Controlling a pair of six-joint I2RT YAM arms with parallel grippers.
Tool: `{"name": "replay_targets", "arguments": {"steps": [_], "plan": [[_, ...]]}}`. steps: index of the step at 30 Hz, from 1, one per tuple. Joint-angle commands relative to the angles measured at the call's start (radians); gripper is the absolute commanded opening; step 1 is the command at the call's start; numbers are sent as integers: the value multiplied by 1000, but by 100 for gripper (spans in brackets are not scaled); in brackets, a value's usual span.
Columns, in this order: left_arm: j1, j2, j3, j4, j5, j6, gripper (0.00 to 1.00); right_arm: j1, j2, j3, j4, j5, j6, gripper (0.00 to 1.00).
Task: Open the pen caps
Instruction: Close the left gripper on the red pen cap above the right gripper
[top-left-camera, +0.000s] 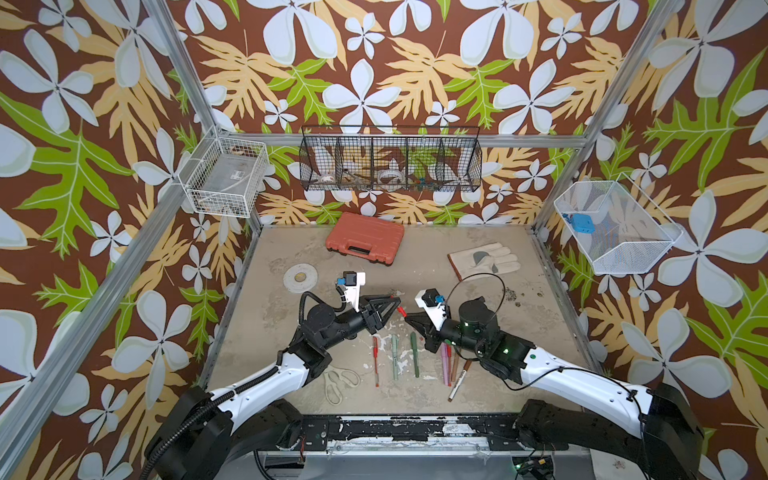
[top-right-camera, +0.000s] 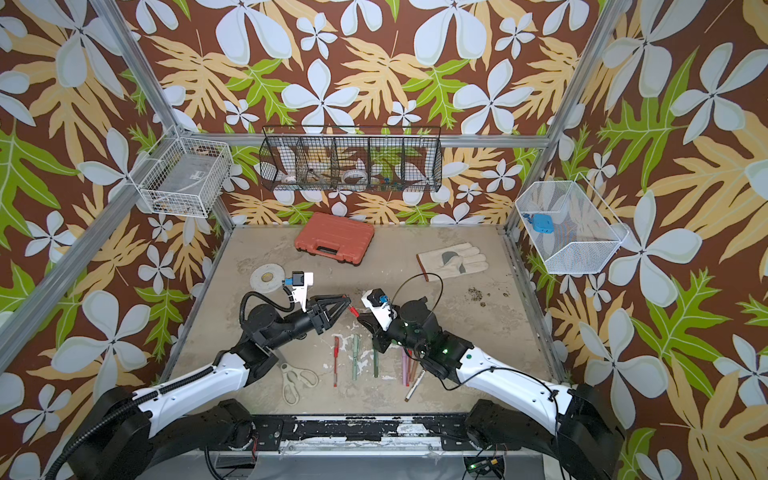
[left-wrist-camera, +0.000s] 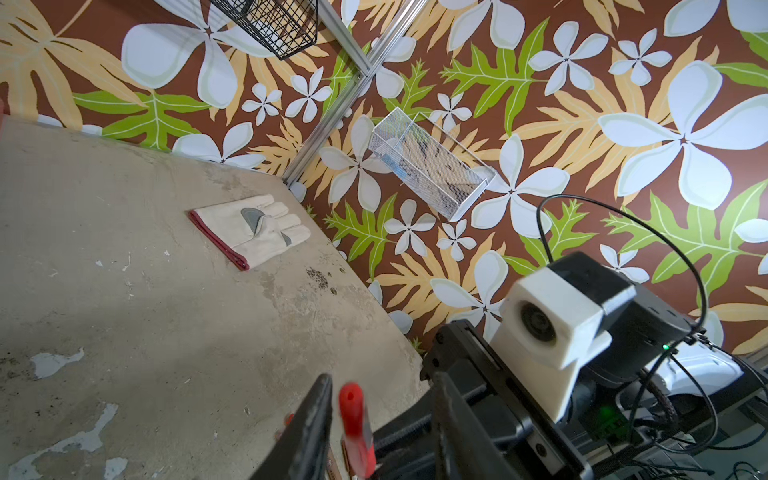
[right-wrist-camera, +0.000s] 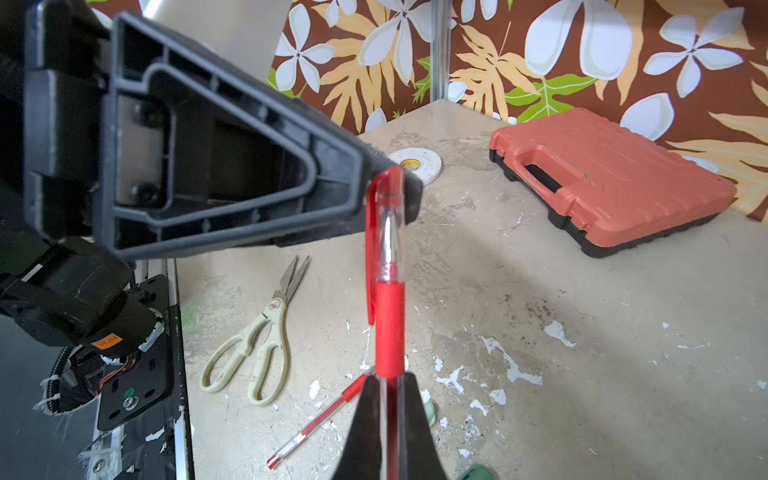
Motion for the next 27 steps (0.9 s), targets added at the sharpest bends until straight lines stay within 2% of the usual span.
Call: {"name": "replay_targets", "arguments": {"steps": [1,11,15,17,19,22,25,27], "plan": [[-8,9,8,-8,-16,20,40,6,2,5,27,5,-12,5],[-8,5,10,-31,-46,28,29,10,-1,10,20,-15,-13,5],[-8,1,7,-30,-50,30,16,12,-8,7,21,-16,-15,7],[-8,-2,5,-29,-49,33,8,13,-14,4,20,-20,-21,15],[-8,-3,5,-27,-48,39,0,12,-22,1,18,-20,-24,28],[-8,-8,4,-31,-51,58,0,8,-34,-2,8,-24,-30,36],[-8,-12,4,-20,-21,94,0,-17,-40,-7,14,-95,-27,44],[-8,-10,2,-2,9,119,0,-35,-40,-12,20,-143,-20,46]]}}
